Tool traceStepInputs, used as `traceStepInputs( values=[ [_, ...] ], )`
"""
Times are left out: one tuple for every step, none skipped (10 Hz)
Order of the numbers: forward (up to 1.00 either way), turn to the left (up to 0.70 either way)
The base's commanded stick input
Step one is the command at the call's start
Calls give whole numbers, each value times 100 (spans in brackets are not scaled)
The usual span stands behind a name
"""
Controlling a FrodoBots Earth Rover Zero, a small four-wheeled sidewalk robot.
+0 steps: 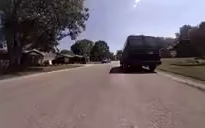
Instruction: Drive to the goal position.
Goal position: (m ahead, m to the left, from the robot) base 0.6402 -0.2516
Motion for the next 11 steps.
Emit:
traceStepInputs(
  values=[
    [50,0],
    [50,0],
    [50,0],
    [50,0],
    [50,0],
    [50,0],
    [50,-10],
    [50,-23],
    [50,-36],
    [50,-49],
    [50,-50]
  ],
)
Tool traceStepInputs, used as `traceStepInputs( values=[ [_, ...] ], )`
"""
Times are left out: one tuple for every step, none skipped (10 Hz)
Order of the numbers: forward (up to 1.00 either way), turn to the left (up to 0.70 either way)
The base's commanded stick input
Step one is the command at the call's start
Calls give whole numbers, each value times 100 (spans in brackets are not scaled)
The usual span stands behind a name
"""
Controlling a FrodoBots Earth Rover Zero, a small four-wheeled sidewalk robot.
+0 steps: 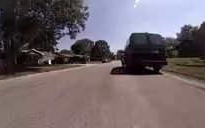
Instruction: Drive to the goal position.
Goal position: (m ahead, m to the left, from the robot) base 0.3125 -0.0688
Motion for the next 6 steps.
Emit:
traceStepInputs(
  values=[
    [50,-50],
    [50,-50],
    [50,-50],
    [50,-19],
    [50,0],
    [50,0]
  ],
)
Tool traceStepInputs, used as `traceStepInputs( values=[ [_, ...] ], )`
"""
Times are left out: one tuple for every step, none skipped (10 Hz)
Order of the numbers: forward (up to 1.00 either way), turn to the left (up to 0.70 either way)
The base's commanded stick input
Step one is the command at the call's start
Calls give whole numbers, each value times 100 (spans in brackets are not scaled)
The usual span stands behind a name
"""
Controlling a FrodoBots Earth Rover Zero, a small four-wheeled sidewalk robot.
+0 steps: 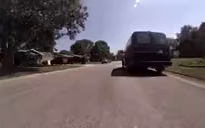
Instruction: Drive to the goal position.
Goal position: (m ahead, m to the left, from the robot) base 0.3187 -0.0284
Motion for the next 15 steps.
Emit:
traceStepInputs(
  values=[
    [50,0],
    [50,0],
    [50,0],
    [50,0],
    [50,0],
    [50,0],
    [50,0],
    [50,0],
    [50,0],
    [50,0],
    [50,0],
    [50,0],
    [50,0],
    [50,0],
    [50,0]
  ],
)
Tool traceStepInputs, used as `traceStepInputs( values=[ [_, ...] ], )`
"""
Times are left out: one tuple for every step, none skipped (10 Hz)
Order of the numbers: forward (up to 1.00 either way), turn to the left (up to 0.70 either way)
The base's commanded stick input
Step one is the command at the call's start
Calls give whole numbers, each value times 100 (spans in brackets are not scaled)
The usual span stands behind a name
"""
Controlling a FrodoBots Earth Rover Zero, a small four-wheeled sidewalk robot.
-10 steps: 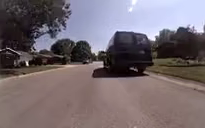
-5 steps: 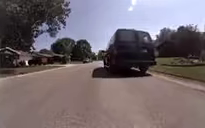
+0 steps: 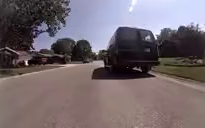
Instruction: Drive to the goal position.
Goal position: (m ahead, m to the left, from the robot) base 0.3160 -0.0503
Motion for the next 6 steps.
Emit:
traceStepInputs(
  values=[
    [50,0],
    [50,0],
    [50,0],
    [50,0],
    [50,0],
    [50,0]
  ],
)
